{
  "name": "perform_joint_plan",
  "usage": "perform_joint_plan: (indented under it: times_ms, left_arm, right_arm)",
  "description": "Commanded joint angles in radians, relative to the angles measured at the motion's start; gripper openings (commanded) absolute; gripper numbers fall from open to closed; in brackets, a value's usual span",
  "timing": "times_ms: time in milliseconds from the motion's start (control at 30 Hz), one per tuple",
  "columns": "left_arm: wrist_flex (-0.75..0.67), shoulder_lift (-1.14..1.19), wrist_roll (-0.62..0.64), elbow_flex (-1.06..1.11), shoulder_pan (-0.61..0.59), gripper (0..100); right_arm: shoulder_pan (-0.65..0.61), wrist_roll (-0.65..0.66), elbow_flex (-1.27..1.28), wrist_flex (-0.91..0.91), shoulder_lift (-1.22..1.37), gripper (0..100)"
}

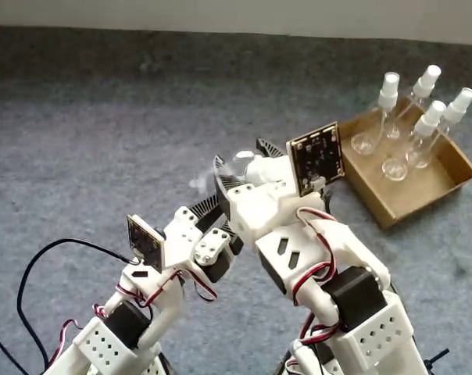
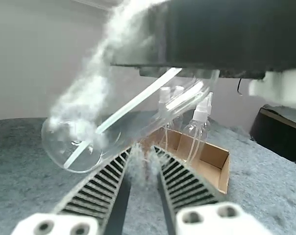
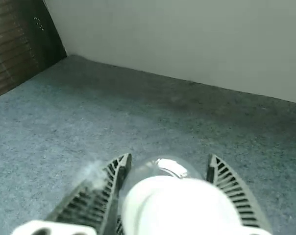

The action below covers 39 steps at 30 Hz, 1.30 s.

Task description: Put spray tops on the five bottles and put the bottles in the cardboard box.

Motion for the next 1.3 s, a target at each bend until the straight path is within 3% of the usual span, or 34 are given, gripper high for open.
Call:
perform_joint_plan:
  times_ms: [0,233,367,533,700,933,1267]
  left_arm:
    - [-0.015,-0.002,0.008,0.024,0.047,1]
    - [0.035,-0.005,0.006,0.024,0.070,1]
    - [0.037,-0.010,0.006,0.024,0.070,1]
    - [0.037,-0.012,0.006,0.024,0.070,1]
    - [0.037,-0.010,0.006,0.024,0.064,1]
    - [0.037,-0.005,0.006,0.024,0.064,1]
    - [0.038,-0.004,0.006,0.024,0.064,1]
  right_arm:
    - [0.085,0.061,-0.051,0.004,-0.025,18.0]
    - [0.343,0.066,-0.048,0.001,-0.016,17.8]
    - [0.490,0.074,-0.047,0.002,-0.015,10.0]
    - [0.595,0.178,-0.047,0.002,0.036,5.0]
    - [0.717,0.186,-0.050,-0.002,0.196,5.0]
    - [0.828,0.193,-0.058,-0.008,0.360,5.0]
    - [0.932,0.193,-0.059,-0.188,0.490,5.0]
